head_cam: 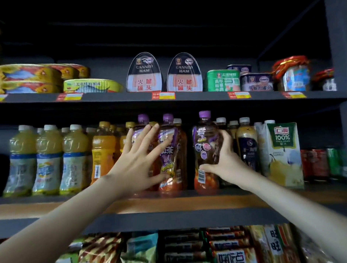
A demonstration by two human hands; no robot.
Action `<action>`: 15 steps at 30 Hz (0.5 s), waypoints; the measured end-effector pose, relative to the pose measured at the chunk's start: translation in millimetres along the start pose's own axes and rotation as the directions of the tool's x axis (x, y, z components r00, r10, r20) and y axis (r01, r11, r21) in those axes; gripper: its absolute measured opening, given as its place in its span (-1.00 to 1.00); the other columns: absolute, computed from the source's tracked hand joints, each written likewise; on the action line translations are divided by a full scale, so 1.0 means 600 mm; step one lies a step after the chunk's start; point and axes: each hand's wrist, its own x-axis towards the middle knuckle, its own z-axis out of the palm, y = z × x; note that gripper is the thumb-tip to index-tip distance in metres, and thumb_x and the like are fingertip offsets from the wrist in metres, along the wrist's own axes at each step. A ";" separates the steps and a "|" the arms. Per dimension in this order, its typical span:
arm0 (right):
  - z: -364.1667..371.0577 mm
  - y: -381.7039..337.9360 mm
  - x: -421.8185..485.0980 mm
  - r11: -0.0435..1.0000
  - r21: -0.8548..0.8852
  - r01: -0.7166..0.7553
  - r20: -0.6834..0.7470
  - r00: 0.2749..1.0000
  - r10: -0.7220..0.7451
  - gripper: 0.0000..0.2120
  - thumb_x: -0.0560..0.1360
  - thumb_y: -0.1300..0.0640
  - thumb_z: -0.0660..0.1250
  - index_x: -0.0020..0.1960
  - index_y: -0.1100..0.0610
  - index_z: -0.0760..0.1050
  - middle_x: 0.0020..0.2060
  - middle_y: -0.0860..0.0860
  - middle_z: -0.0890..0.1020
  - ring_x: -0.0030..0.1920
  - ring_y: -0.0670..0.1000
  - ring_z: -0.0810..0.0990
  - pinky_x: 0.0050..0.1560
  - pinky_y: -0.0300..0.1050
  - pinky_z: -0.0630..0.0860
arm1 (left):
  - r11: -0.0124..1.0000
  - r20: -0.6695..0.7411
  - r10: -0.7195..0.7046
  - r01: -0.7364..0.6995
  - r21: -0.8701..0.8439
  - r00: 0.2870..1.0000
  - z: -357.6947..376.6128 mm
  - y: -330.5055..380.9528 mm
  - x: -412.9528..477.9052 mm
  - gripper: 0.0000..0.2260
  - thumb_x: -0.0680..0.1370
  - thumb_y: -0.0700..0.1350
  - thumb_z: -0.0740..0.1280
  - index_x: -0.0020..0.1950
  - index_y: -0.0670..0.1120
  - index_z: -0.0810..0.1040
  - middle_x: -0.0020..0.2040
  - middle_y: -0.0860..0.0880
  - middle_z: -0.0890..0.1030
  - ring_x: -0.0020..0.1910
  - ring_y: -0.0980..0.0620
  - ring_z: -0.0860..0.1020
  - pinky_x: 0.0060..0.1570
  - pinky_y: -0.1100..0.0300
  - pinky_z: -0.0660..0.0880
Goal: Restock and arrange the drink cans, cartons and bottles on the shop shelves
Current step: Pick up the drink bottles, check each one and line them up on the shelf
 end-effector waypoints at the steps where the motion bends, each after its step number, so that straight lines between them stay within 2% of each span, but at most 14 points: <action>1: 0.005 -0.001 0.008 1.000 -0.027 -0.012 0.003 1.000 0.012 0.07 0.44 0.16 0.49 0.52 -0.06 -0.32 0.25 0.05 0.41 0.06 0.06 0.55 0.11 -0.12 0.49 | 1.000 -0.006 0.018 -0.018 0.013 1.000 0.010 -0.003 0.003 -0.20 0.46 0.41 0.09 0.60 0.06 0.02 0.58 -0.20 0.01 0.55 -0.16 -0.08 0.43 -0.31 -0.09; 3: 0.015 0.000 0.024 0.993 -0.111 -0.035 0.012 0.999 0.036 0.12 0.45 0.14 0.49 0.52 -0.11 -0.40 0.22 0.13 0.49 0.06 0.20 0.62 0.12 0.04 0.57 | 0.998 -0.014 0.053 -0.052 0.029 0.999 0.027 -0.006 0.011 -0.18 0.44 0.43 0.10 0.59 0.04 0.07 0.57 -0.22 0.06 0.55 -0.20 0.00 0.44 -0.32 -0.08; 4: 0.020 0.002 0.032 0.988 -0.149 -0.040 0.015 0.999 0.042 0.13 0.45 0.13 0.49 0.51 -0.13 -0.42 0.25 0.19 0.51 -0.01 0.17 0.65 0.04 0.03 0.61 | 0.997 -0.021 0.070 -0.069 0.029 0.997 0.035 -0.007 0.016 -0.17 0.43 0.44 0.12 0.59 0.03 0.09 0.57 -0.22 0.07 0.54 -0.20 0.02 0.45 -0.31 -0.09; 5: 0.024 0.004 0.037 0.984 -0.175 -0.036 0.018 0.999 0.040 0.13 0.45 0.13 0.49 0.50 -0.14 -0.44 0.32 0.20 0.47 -0.13 0.08 0.66 -0.11 -0.08 0.62 | 0.996 -0.032 0.087 -0.086 0.031 0.996 0.042 -0.006 0.020 -0.16 0.41 0.44 0.13 0.58 0.03 0.11 0.56 -0.22 0.09 0.54 -0.20 0.04 0.44 -0.31 -0.11; 7: 0.032 0.011 0.047 0.978 -0.208 -0.028 0.026 0.999 0.034 0.13 0.47 0.14 0.46 0.50 -0.13 -0.47 0.47 0.14 0.31 -0.33 -0.12 0.57 -0.39 -0.35 0.49 | 0.993 -0.056 0.116 -0.113 0.043 0.992 0.051 -0.004 0.025 -0.15 0.39 0.44 0.15 0.57 0.03 0.15 0.56 -0.22 0.13 0.53 -0.19 0.07 0.42 -0.33 -0.11; 8: 0.034 0.013 0.050 0.972 -0.235 -0.020 0.031 0.999 0.028 0.14 0.48 0.14 0.46 0.49 -0.13 -0.50 0.51 0.11 0.24 -0.32 -0.12 0.57 -0.38 -0.36 0.49 | 0.992 -0.072 0.124 -0.121 0.042 0.990 0.053 -0.004 0.026 -0.16 0.39 0.43 0.16 0.57 0.03 0.17 0.55 -0.22 0.14 0.53 -0.19 0.09 0.41 -0.33 -0.11; 9: 0.036 0.015 0.051 0.961 -0.277 -0.012 0.038 0.999 0.023 0.16 0.48 0.13 0.46 0.46 -0.15 -0.54 0.53 0.10 0.17 -0.22 -0.06 0.61 -0.29 -0.33 0.54 | 0.991 -0.087 0.131 -0.128 0.040 0.988 0.055 -0.005 0.025 -0.16 0.38 0.43 0.17 0.57 0.04 0.18 0.55 -0.22 0.15 0.53 -0.19 0.10 0.41 -0.34 -0.11; 11: 0.038 0.015 0.045 0.902 -0.432 0.022 0.068 0.998 0.008 0.21 0.46 0.07 0.48 0.38 -0.27 -0.60 0.55 0.14 -0.02 0.13 0.15 0.58 -0.05 -0.15 0.59 | 0.987 -0.098 0.158 -0.154 0.051 0.983 0.055 -0.008 0.023 -0.16 0.37 0.43 0.17 0.56 0.04 0.21 0.56 -0.22 0.14 0.53 -0.19 0.10 0.41 -0.36 -0.10; 12: 0.037 0.014 0.042 0.847 -0.528 0.059 0.093 0.996 -0.011 0.22 0.43 0.03 0.50 0.36 -0.31 -0.61 0.54 0.13 -0.20 0.37 0.25 0.39 0.10 -0.05 0.56 | 0.983 -0.096 0.179 -0.173 0.066 0.979 0.054 -0.010 0.022 -0.16 0.37 0.43 0.17 0.56 0.04 0.21 0.56 -0.22 0.13 0.54 -0.18 0.09 0.41 -0.37 -0.10; 13: 0.034 0.013 0.040 0.782 -0.614 0.106 0.120 0.992 -0.040 0.23 0.40 -0.04 0.51 0.37 -0.30 -0.60 0.50 0.08 -0.39 0.53 0.26 0.04 0.30 0.05 0.44 | 0.977 -0.089 0.202 -0.195 0.084 0.975 0.052 -0.011 0.022 -0.16 0.36 0.44 0.15 0.56 0.04 0.22 0.56 -0.22 0.13 0.54 -0.17 0.09 0.41 -0.38 -0.10; 14: 0.030 0.013 0.040 0.715 -0.683 0.150 0.148 0.987 -0.066 0.24 0.37 -0.11 0.51 0.40 -0.26 -0.58 0.43 0.04 -0.54 0.53 0.19 -0.30 0.45 0.11 0.20 | 0.971 -0.080 0.224 -0.216 0.102 0.971 0.050 -0.014 0.023 -0.15 0.36 0.46 0.14 0.55 0.04 0.23 0.56 -0.22 0.13 0.54 -0.16 0.08 0.41 -0.38 -0.11; 15: 0.026 0.012 0.040 0.662 -0.726 0.184 0.178 0.981 -0.078 0.24 0.35 -0.17 0.51 0.43 -0.22 -0.56 0.36 0.02 -0.64 0.46 0.14 -0.50 0.49 0.13 -0.02 | 0.965 -0.069 0.243 -0.234 0.116 0.968 0.048 -0.017 0.026 -0.14 0.35 0.47 0.13 0.55 0.04 0.23 0.56 -0.22 0.13 0.53 -0.16 0.09 0.42 -0.37 -0.12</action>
